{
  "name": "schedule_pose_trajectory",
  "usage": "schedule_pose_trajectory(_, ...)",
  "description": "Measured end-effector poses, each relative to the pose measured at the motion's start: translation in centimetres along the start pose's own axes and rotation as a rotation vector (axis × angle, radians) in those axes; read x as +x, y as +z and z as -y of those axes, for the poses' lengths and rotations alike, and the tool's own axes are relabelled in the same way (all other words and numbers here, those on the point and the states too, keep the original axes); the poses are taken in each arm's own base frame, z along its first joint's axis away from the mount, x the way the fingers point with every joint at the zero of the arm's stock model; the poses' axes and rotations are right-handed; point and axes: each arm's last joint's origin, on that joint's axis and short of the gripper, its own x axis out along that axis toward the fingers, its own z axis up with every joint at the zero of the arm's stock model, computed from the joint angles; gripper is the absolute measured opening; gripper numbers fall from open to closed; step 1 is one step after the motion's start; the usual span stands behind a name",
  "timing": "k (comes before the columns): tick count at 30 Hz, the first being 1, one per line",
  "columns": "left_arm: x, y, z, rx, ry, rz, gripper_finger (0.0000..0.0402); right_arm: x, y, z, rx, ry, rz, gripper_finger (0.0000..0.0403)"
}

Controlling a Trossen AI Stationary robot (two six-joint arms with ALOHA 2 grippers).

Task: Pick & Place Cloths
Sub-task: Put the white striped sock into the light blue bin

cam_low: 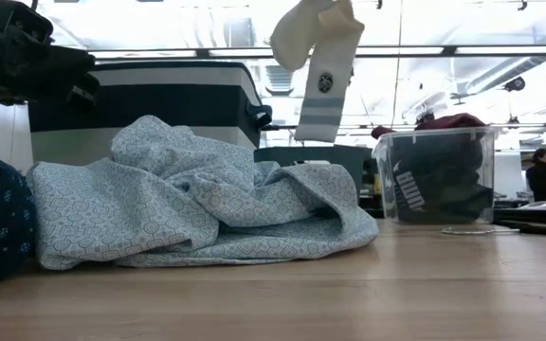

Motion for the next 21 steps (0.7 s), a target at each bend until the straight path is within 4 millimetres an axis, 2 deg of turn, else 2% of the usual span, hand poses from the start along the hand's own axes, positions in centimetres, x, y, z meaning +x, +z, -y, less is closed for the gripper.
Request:
schedule_pose_trajectory(5, 0.0, 0.0, 0.0, 0.000, 0.000, 0.000, 0.0039, 3.2, -0.6, 1.7, 0.098, -0.053, -0.045, 0.0008)
schedule_pose_trajectory(11, 0.0, 0.0, 0.0, 0.000, 0.000, 0.000, 0.0041, 6.2, -2.7, 1.3, 0.243, 0.138, -0.084, 0.0009)
schedule_pose_trajectory(21, 0.0, 0.0, 0.0, 0.000, 0.000, 0.000, 0.0041, 8.2, -6.2, 0.2, 0.336, 0.188, -0.259, 0.0020)
